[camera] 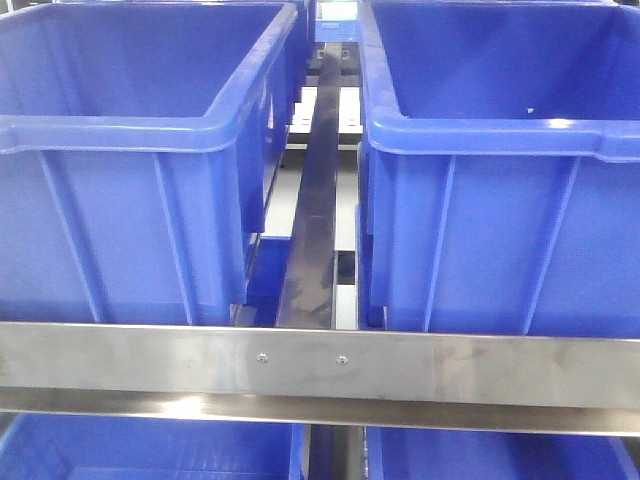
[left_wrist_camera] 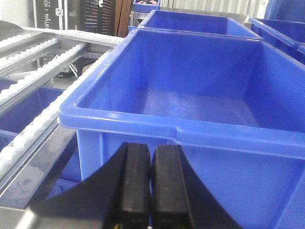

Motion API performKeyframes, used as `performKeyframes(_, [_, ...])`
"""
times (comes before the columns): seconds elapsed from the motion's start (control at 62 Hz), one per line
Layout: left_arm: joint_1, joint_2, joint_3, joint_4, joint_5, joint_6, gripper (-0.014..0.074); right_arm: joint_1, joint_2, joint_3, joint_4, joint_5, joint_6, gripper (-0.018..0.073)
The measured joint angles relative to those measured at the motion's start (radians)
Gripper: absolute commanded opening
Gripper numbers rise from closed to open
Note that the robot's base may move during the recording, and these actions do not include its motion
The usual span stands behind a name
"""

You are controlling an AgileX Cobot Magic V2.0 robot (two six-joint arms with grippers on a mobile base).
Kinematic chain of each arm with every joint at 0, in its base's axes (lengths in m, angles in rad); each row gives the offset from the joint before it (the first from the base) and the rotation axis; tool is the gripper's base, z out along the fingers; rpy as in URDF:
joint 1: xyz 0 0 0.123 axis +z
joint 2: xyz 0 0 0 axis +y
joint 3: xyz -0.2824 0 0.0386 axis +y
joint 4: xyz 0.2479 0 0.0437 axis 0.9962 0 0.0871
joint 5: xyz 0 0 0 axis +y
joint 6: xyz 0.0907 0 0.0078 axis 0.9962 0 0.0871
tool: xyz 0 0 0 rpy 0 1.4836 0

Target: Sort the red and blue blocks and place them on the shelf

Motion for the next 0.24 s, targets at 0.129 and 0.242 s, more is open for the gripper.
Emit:
performKeyframes(0.129, [0.000,0.000,0.000,0.000,0.000,0.000,0.0135,0.000,0.000,0.000,0.000,0.000,0.000,0.0048])
performKeyframes(0.242, [0.000,0.000,0.000,0.000,0.000,0.000,0.0134,0.000,0.000,0.000,0.000,0.000,0.000,0.0048])
